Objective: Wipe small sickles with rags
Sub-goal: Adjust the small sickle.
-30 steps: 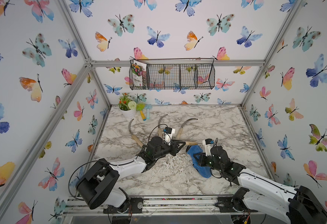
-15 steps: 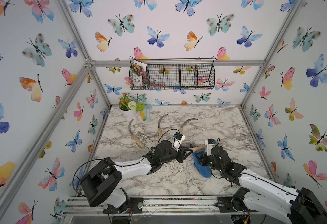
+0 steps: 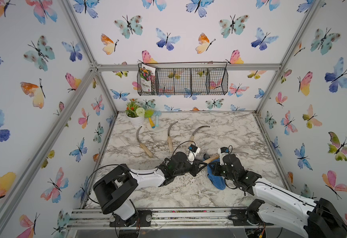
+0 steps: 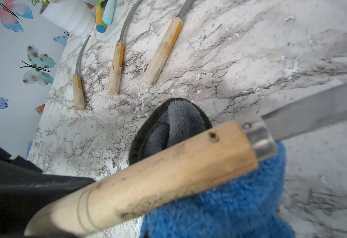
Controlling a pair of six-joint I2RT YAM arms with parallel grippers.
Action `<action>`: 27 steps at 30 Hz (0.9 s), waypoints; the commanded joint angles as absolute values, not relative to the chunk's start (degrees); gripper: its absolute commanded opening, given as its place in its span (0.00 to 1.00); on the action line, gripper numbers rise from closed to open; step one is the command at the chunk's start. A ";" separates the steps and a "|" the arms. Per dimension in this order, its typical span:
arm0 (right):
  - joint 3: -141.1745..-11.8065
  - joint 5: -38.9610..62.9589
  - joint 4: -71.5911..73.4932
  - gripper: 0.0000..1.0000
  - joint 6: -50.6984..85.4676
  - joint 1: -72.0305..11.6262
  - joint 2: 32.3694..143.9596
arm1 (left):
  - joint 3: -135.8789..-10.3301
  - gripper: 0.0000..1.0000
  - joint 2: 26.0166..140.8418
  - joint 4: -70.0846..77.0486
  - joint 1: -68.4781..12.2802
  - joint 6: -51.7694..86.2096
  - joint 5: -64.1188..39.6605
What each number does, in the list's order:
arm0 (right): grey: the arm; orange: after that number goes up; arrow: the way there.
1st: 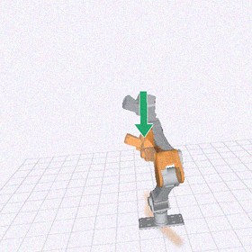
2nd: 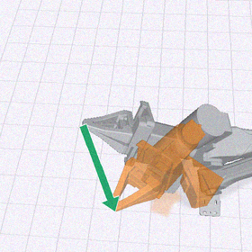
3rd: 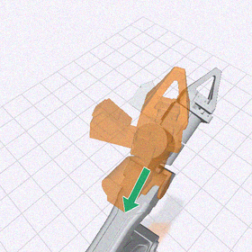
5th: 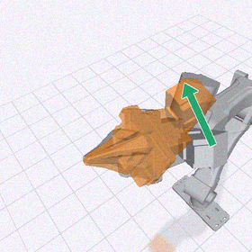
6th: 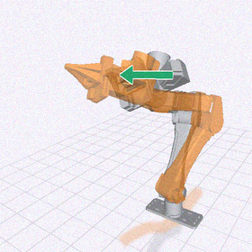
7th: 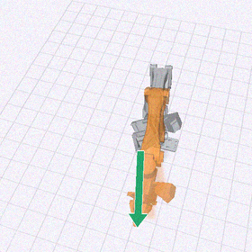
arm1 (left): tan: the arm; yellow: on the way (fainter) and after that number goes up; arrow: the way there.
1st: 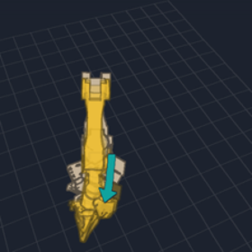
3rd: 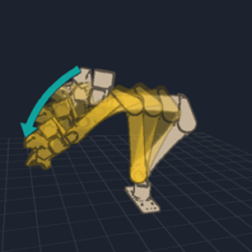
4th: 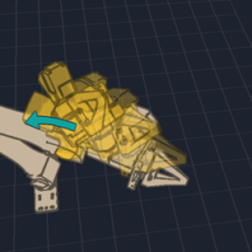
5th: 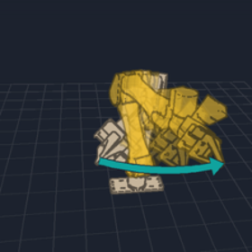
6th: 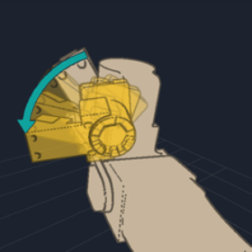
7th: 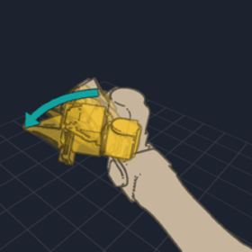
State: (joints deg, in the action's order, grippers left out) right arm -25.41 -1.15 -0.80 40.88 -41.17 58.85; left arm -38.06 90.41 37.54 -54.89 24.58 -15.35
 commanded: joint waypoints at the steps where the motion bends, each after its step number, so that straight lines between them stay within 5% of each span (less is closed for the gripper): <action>1: -29.88 1.40 9.77 0.01 39.24 -41.40 59.20 | -39.21 0.00 94.20 33.60 -57.66 23.12 -23.35; 27: -39.48 1.75 11.61 0.01 30.66 -41.75 65.91 | -42.20 0.00 100.63 29.75 -59.93 21.53 -33.40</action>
